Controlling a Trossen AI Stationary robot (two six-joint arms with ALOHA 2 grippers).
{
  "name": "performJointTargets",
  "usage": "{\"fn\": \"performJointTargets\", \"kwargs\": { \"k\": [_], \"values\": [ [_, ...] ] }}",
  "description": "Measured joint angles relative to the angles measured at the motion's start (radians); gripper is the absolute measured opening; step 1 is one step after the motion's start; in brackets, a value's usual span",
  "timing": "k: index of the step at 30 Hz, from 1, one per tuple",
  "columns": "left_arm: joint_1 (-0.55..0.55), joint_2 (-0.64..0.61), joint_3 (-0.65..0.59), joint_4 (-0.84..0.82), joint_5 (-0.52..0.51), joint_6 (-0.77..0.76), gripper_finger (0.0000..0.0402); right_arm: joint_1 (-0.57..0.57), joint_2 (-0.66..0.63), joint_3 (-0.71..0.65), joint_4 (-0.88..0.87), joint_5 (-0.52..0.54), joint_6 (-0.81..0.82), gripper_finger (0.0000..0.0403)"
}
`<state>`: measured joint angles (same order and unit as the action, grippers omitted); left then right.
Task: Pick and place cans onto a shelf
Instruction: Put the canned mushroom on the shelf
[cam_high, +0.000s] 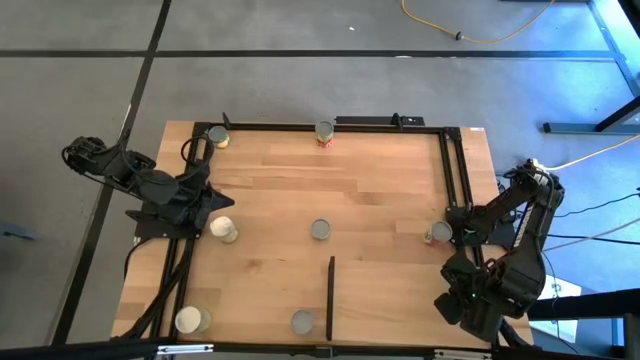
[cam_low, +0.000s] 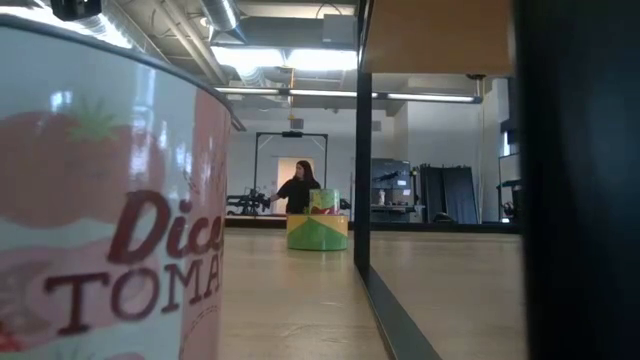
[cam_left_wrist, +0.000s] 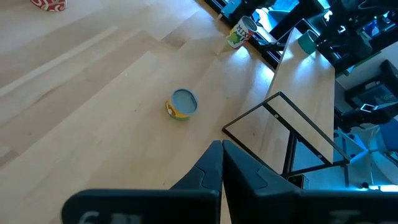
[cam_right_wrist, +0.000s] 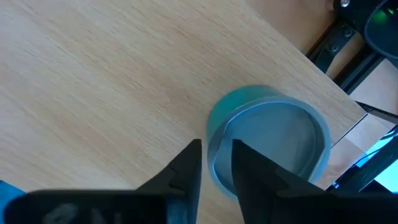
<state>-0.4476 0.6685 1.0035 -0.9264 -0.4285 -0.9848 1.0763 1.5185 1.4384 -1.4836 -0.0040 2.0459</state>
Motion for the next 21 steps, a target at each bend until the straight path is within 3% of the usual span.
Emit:
{"fn": "performJointTargets", "kwargs": {
  "k": [21],
  "values": [
    [0.0, 0.0, 0.0, 0.0, 0.0, 0.0, 0.0, -0.004, 0.0, 0.07, -0.002, 0.002, -0.011, 0.0094]
  ]
}}
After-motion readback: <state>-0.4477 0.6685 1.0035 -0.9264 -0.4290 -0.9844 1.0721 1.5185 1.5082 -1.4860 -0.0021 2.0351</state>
